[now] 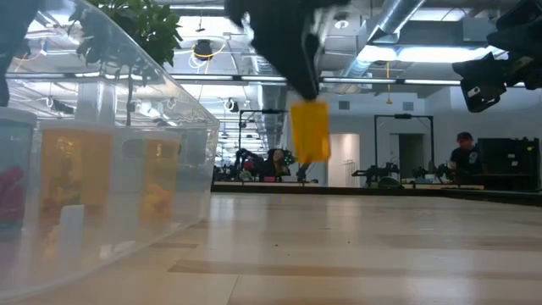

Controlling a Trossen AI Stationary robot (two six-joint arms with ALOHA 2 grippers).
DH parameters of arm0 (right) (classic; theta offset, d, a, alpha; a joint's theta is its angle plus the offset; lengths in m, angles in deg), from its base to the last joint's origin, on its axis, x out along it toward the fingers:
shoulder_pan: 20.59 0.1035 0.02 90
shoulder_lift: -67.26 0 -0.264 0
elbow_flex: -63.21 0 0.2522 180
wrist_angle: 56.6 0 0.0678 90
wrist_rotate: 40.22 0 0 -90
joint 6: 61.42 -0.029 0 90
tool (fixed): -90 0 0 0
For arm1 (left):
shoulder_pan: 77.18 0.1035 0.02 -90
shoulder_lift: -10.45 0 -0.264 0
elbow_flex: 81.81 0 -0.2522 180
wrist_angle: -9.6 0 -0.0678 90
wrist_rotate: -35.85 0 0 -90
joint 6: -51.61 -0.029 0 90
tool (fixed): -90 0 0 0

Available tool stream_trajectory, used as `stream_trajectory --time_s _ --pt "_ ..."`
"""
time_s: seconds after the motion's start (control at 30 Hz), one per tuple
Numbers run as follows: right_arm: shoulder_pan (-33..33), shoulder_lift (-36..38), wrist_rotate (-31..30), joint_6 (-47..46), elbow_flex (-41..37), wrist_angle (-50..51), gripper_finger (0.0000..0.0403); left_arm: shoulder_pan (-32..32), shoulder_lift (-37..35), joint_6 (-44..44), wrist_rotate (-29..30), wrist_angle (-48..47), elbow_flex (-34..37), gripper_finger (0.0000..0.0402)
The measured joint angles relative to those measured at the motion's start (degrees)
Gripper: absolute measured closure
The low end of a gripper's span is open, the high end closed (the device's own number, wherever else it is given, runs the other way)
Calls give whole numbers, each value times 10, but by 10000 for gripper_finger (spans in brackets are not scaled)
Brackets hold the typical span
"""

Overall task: Pick and place medicine bottles into bin by pill shape (circle, oval)
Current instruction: Put the large orange capsule bottle into the right transparent bin

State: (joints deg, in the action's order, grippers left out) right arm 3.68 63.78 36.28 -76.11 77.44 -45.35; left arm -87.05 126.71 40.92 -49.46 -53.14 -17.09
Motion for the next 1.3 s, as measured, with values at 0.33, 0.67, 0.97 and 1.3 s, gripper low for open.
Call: stream_trajectory --time_s 0.33,0.67,0.97,1.3 --pt "0 0 0 -9 0 0 177 -56 -3 45 49 -93 -70 200" --pt "0 0 0 -9 0 0 177 -179 -20 230 85 -209 -152 198" --pt "0 0 0 -20 0 0 177 -270 -19 429 98 -251 -137 198" --pt "0 0 0 -21 0 0 177 -295 -18 492 121 -206 -41 198"
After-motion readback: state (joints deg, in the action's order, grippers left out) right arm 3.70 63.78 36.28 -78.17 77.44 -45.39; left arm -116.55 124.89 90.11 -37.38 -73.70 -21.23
